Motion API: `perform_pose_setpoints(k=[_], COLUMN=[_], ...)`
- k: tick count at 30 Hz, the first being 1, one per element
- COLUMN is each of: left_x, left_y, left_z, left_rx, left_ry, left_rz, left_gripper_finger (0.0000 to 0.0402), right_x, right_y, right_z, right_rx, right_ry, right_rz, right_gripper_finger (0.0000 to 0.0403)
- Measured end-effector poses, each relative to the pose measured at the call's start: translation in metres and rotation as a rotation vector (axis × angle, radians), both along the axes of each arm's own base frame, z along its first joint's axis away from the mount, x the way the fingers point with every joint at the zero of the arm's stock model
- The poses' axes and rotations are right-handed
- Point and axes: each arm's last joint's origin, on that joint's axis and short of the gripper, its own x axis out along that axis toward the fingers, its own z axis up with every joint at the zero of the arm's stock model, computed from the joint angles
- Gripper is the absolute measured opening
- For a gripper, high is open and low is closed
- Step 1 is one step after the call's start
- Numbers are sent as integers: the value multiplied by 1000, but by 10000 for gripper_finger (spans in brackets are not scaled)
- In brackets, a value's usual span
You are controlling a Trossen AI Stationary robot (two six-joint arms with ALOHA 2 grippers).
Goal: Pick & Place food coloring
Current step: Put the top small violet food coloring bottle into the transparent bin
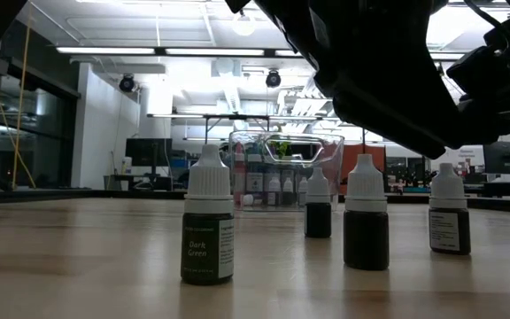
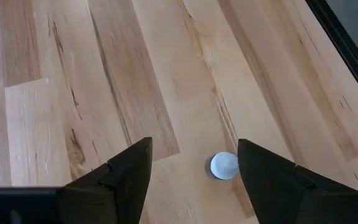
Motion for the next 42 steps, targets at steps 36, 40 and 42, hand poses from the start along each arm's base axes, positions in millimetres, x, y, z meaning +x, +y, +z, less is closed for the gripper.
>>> perform_pose_setpoints(k=[36,40,42], left_x=[1,2,2], left_y=[-8,-9,-9], left_z=[-28,-28,-27], left_rx=[13,9,9], left_ry=[49,46,43], left_rz=[-168,-163,-163], left_gripper_finger=[230,229,226], right_x=[0,0,0], right_y=[0,0,0], right_z=[-1,-1,-1], right_rx=[0,0,0], right_ry=[5,5,5], right_rz=[0,0,0], right_gripper_finger=[0,0,0])
